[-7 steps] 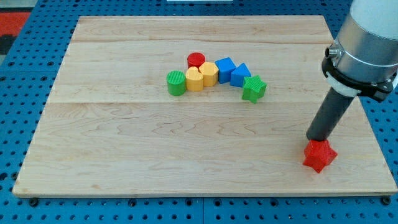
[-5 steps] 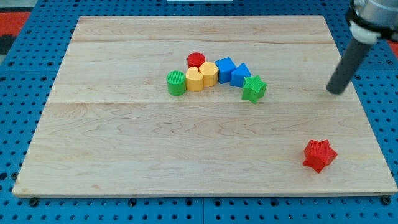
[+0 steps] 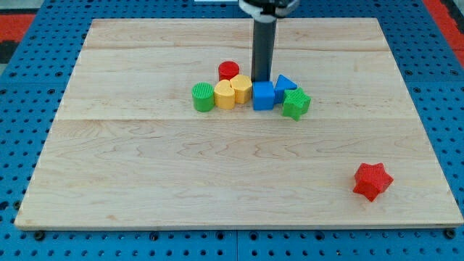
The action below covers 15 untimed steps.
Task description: Push the green star into the red star
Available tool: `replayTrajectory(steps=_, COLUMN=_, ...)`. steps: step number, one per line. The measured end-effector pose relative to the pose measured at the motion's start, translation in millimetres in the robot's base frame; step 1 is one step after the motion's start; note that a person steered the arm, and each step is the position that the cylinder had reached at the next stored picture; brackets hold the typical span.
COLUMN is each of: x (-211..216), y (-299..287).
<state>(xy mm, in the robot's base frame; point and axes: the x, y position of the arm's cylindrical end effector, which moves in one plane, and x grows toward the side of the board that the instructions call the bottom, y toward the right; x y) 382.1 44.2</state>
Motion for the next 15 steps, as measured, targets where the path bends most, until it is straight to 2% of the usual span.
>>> replayTrajectory(steps=1, x=32, y=1)
replayTrajectory(steps=2, x=35, y=14)
replayTrajectory(steps=3, x=35, y=67)
replayTrajectory(steps=5, x=-4, y=95)
replayTrajectory(steps=6, x=-5, y=128)
replayTrajectory(steps=8, x=54, y=131)
replayTrajectory(steps=10, x=20, y=129)
replayTrajectory(steps=12, x=80, y=103)
replayTrajectory(steps=13, x=97, y=127)
replayTrajectory(steps=15, x=94, y=143)
